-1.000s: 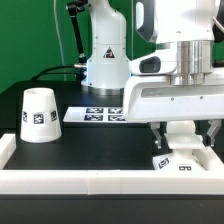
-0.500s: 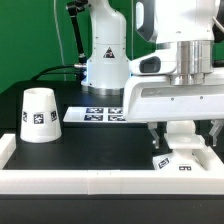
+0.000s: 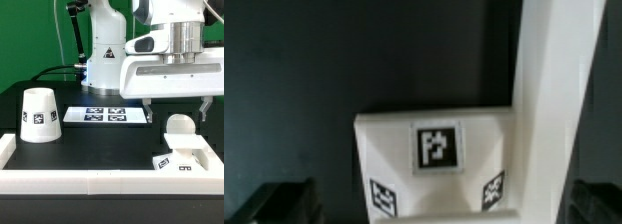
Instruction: Assemble lamp
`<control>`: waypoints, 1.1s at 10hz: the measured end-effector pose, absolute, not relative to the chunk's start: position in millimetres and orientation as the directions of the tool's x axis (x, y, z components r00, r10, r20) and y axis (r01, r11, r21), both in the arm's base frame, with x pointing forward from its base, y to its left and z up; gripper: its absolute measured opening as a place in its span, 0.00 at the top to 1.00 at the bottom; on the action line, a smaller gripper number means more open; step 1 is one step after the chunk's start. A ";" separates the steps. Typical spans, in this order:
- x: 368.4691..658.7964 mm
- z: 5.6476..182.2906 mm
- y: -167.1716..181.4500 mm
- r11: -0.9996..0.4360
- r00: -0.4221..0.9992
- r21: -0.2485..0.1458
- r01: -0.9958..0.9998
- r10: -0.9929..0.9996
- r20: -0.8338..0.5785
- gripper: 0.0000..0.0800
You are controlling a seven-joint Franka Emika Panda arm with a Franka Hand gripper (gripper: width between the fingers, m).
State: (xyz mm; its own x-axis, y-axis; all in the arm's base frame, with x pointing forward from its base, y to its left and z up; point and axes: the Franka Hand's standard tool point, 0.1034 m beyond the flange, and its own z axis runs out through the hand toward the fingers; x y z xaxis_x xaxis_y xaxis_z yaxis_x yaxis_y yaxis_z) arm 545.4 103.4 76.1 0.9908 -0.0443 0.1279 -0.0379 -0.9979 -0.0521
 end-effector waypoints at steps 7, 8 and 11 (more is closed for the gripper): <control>531.7 74.9 125.5 -0.995 0.987 -0.072 -0.074 -0.084 0.139 0.13; 520.5 68.9 129.9 -0.996 0.987 -0.073 -0.060 -0.071 0.147 0.13; 502.0 57.1 124.0 -0.996 0.987 -0.068 -0.057 -0.067 0.149 0.13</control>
Offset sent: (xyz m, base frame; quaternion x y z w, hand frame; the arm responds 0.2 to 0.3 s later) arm 0.0000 0.0000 0.0000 0.0000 0.0000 0.0000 1.0000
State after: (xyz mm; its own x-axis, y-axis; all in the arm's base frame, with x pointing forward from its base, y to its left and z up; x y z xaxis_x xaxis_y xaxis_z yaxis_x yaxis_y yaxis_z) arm 502.0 124.0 57.1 0.9865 -0.0670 0.1494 -0.0573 -0.9960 -0.0684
